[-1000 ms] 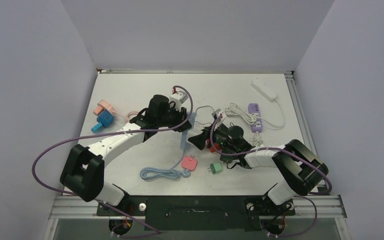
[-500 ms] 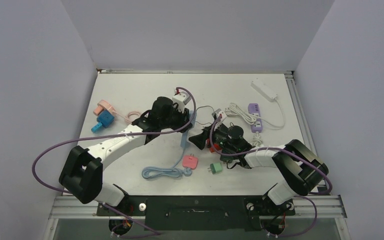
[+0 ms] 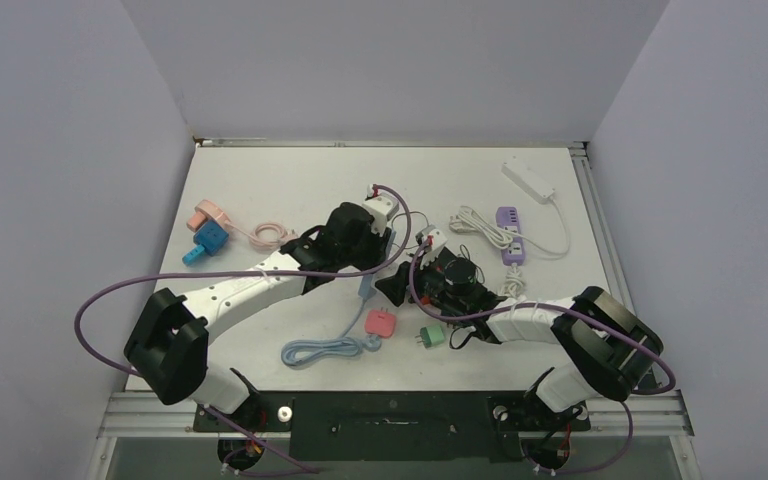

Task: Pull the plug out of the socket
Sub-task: Remove the plug from the socket.

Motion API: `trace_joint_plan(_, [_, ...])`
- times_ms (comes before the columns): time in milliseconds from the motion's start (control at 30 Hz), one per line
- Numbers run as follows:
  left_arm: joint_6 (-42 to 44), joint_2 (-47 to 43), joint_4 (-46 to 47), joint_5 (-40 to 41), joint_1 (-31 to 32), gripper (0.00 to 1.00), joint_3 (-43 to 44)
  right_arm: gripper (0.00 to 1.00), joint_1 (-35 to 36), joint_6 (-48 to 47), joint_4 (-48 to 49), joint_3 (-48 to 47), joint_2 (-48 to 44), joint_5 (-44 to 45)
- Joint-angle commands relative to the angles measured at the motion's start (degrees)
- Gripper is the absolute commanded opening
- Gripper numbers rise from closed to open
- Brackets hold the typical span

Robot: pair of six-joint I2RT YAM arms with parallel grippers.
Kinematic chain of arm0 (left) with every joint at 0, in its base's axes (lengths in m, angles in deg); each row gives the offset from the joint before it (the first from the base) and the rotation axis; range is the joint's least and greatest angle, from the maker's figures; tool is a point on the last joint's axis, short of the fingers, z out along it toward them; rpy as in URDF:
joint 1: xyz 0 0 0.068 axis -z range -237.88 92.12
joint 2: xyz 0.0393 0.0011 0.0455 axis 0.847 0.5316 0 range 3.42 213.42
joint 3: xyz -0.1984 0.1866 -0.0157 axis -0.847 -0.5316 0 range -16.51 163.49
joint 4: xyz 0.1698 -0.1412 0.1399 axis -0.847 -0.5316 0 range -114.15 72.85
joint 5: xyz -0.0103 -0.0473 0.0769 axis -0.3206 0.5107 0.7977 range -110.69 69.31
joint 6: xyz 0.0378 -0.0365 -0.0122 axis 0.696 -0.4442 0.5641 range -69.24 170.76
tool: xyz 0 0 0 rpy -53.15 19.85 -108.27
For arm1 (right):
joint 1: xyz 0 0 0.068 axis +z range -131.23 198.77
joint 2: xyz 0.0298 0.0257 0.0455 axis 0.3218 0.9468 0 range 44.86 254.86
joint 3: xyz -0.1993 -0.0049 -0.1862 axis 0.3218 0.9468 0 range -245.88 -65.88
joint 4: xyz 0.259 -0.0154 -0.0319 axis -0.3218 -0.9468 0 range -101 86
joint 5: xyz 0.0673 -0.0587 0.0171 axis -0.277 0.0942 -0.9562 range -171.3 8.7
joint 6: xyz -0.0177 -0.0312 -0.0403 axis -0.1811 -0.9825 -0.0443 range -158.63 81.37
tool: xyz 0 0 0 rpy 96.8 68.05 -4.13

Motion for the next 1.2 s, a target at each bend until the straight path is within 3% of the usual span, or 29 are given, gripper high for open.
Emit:
trace_joint_plan(0, [1.57,0.49,2.12,3.67,-1.21,0.0,2.59,0.05,1.16,-2.39,1.46,-1.65,-2.29,-0.33])
trace_joint_plan(100, [1.46,-0.43,4.25,-3.73,-3.06,0.0,1.87,0.05,1.08,-2.24,1.66,-1.49,-2.46,-0.89])
trace_joint_plan(333, [3.81,-0.94,4.97,-30.51,-6.98,0.0,3.32,0.05,-1.81,-0.55,5.28,-0.28,-2.43,-6.96])
trace_joint_plan(600, [3.52,-1.5,4.53,-33.27,-8.26,0.0,3.49,0.05,-6.27,3.09,10.63,1.09,-1.08,-14.07])
trace_joint_plan(767, [2.7,-1.47,4.82,-30.26,-8.48,0.0,3.17,0.05,-5.95,2.04,9.32,0.66,-1.19,-12.64])
trace_joint_plan(1033, [-2.49,1.79,-1.12,-4.21,-8.43,0.0,4.94,0.05,1.16,-5.29,-0.48,-0.65,-5.04,2.95])
trace_joint_plan(1167, [-2.03,3.94,-4.18,0.5,-8.26,0.0,6.6,0.05,3.11,-6.53,-2.51,-1.09,-5.71,7.6])
